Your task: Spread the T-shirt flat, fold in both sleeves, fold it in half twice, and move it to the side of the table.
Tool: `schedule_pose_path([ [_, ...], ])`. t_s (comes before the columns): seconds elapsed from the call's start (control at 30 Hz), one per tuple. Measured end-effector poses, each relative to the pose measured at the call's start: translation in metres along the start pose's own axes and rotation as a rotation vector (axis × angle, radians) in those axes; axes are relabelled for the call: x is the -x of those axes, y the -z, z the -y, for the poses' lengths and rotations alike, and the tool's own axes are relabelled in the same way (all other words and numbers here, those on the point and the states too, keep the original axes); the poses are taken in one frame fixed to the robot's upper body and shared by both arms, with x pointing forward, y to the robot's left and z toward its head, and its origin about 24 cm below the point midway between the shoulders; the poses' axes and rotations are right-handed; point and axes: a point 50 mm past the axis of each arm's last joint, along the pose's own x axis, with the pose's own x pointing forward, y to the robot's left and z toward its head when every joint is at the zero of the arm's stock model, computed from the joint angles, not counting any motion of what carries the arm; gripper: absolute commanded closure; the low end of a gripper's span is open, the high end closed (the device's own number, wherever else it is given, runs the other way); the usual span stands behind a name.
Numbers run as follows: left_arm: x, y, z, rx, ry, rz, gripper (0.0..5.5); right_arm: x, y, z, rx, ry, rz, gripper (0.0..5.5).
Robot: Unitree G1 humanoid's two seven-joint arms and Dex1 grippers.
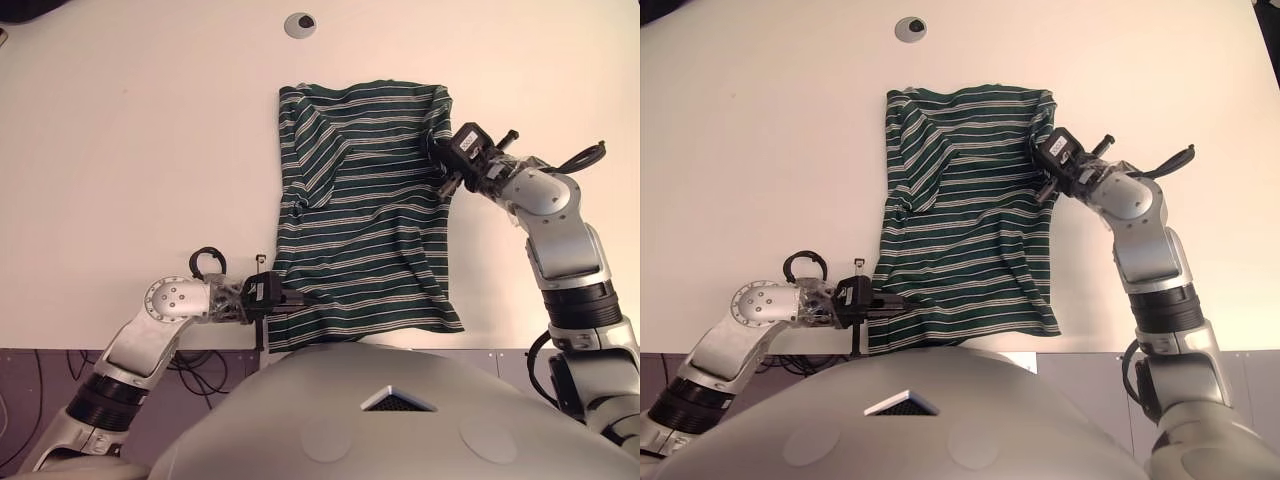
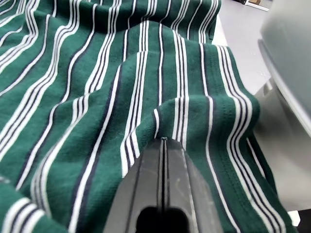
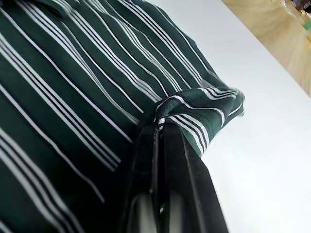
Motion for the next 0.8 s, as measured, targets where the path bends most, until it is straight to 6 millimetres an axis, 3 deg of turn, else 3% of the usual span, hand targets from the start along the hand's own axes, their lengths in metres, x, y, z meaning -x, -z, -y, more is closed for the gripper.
schedule_pose_path([
  [0.1,-0.002,0.0,0.0,0.0,-0.003,0.008,5.5,-0.005,-0.011,-0.005,0.058,-0.023,0.014,5.47],
  [0.27,-0.007,-0.001,-0.001,-0.011,-0.003,0.017,5.5,-0.023,-0.013,-0.037,0.089,-0.157,-0.016,5.47],
  [0.53,-0.007,0.0,-0.001,-0.016,-0.005,0.018,5.5,-0.037,-0.012,-0.045,0.089,-0.202,-0.041,4.11],
  [0.67,-0.006,-0.001,-0.002,-0.024,-0.004,0.018,5.5,-0.033,-0.014,-0.047,-0.005,-0.206,-0.01,3.5],
  [0.8,-0.005,0.0,-0.004,-0.03,-0.005,0.02,5.5,-0.011,-0.023,-0.056,-0.204,-0.317,0.092,3.5],
])
